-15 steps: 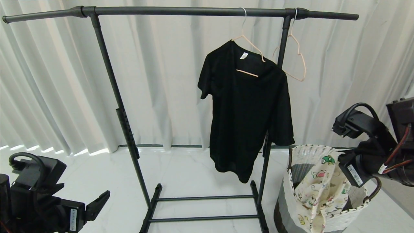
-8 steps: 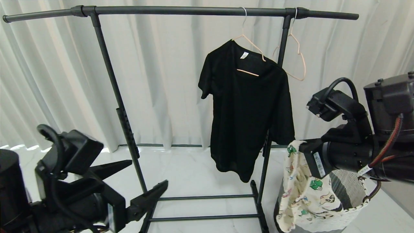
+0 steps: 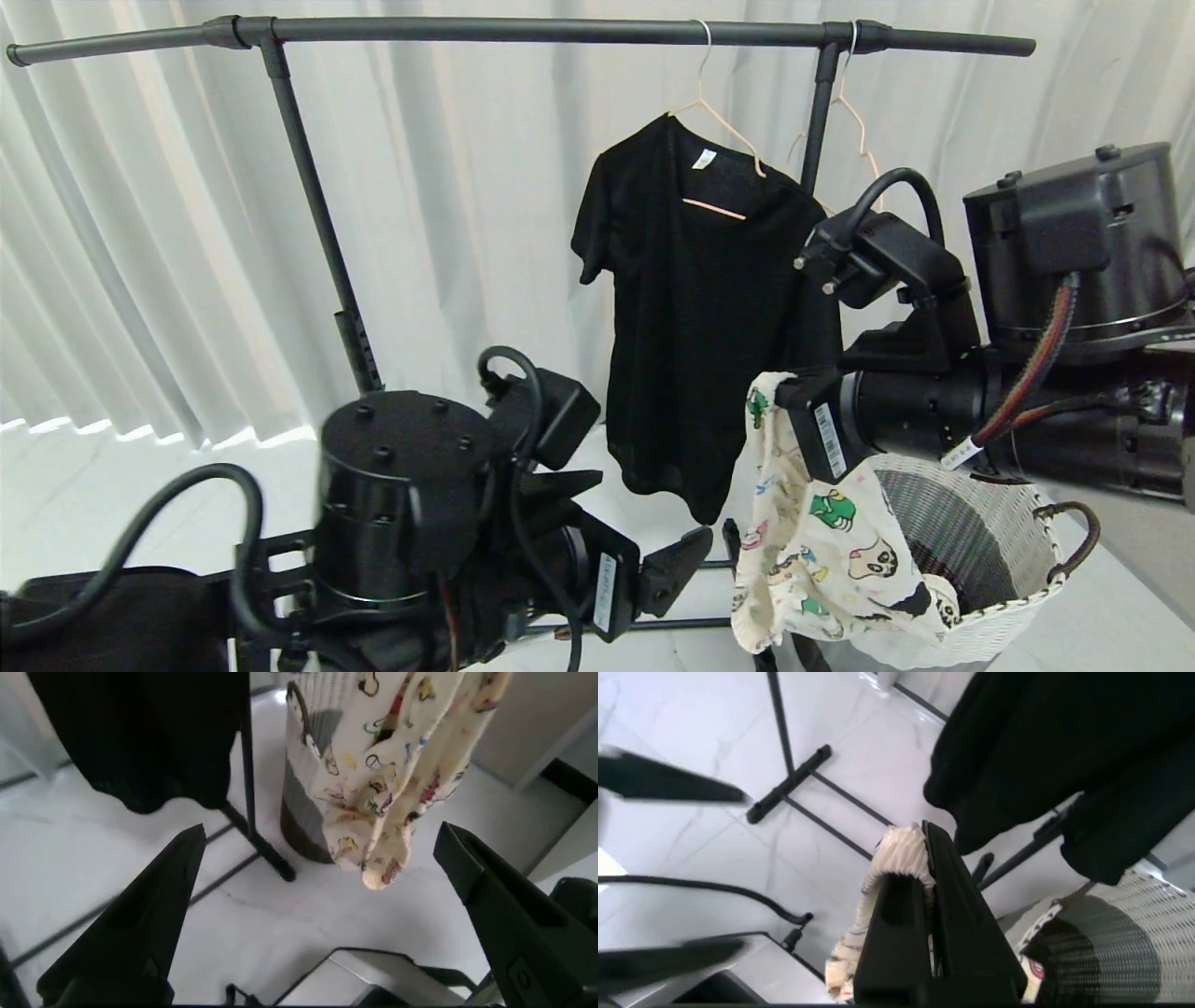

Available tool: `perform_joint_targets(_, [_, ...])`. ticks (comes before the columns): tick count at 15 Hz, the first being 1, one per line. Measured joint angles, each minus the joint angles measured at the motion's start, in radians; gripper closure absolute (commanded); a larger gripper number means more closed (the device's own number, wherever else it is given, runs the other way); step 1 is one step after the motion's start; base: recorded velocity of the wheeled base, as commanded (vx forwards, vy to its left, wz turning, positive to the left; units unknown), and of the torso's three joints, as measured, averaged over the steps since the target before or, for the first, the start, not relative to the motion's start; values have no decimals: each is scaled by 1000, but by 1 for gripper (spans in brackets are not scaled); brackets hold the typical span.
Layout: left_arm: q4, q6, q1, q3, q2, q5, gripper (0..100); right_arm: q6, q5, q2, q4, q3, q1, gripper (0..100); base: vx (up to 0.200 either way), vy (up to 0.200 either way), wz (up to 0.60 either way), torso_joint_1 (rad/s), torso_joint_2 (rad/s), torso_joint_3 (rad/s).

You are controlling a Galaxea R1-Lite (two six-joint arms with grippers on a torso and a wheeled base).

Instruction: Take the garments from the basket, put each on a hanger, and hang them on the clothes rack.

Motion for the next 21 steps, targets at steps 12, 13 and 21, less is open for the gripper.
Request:
perform_joint_targets(12, [-135, 1, 76, -23, 437, 43, 0, 6, 4, 15, -14, -12, 10, 100, 0, 0, 0, 0, 0, 0])
perform_joint_targets(13, [-141, 1, 85, 10, 442, 55, 0, 20, 4, 15, -13, -8, 5, 100, 0, 0, 0, 0, 0, 0])
perform_joint_targets(21, [-258, 3, 103, 194, 394, 95, 100, 41, 2, 17, -11, -1, -1, 100, 0, 0, 0, 0, 0, 0])
